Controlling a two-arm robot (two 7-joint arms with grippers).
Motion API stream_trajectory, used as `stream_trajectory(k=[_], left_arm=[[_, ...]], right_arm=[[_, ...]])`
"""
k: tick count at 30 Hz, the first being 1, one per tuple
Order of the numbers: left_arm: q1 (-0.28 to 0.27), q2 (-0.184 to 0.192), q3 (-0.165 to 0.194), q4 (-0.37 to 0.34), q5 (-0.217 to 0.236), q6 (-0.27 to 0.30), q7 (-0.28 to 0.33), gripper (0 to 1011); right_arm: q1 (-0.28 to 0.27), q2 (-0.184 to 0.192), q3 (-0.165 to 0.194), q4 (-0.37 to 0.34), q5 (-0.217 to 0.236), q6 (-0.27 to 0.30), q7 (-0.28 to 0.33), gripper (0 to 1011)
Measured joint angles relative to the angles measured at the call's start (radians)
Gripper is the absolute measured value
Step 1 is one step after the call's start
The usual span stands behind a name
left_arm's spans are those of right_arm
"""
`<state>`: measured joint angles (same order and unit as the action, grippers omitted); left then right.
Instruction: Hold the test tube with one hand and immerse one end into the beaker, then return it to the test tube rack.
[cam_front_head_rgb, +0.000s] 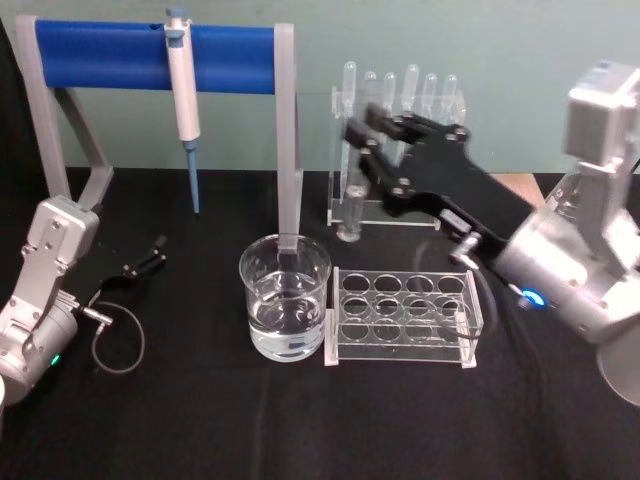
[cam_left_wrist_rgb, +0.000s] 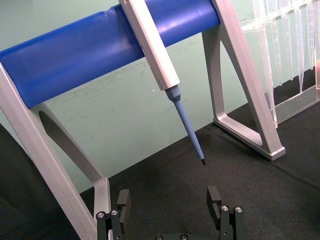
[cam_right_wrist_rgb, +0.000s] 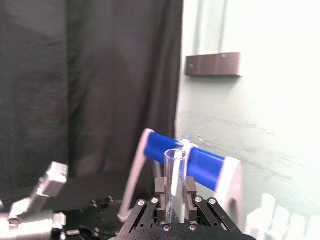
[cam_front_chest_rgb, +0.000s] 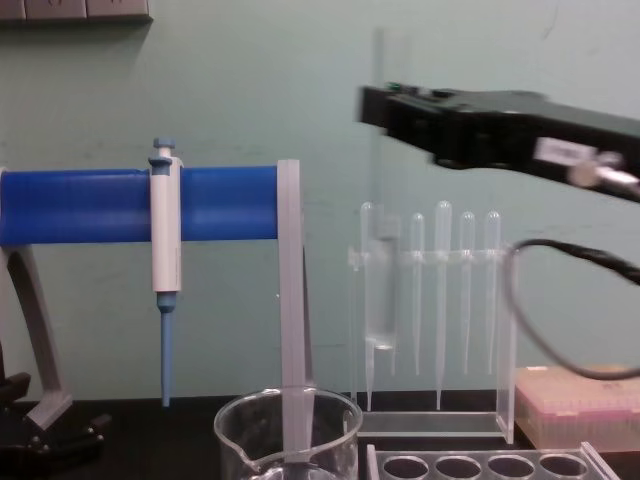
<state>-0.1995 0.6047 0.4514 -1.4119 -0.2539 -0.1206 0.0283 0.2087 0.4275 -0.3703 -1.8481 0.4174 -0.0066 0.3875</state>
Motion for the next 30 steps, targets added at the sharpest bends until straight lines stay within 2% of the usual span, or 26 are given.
stream_trajectory(k=[3,8,12,17,30], left_arm=[[0.0,0.0,0.0,0.0,0.0,0.0,0.0,1000],[0.0,0.0,0.0,0.0,0.0,0.0,0.0,1000],[0.0,0.0,0.0,0.0,0.0,0.0,0.0,1000],[0.0,0.0,0.0,0.0,0.0,0.0,0.0,1000],[0.0,0.0,0.0,0.0,0.0,0.0,0.0,1000]], right_arm=[[-0.058,0.03,0.041,-0.025,0.002,0.008,-0.025,228],[-0.11,0.043,0.066,-0.015,0.003,0.004,-0.033,228],[-0.137,0.038,0.074,0.013,0.004,-0.015,-0.032,228],[-0.144,0.024,0.07,0.051,-0.009,-0.034,-0.026,228],[-0.13,-0.001,0.046,0.107,-0.05,-0.032,-0.014,228]])
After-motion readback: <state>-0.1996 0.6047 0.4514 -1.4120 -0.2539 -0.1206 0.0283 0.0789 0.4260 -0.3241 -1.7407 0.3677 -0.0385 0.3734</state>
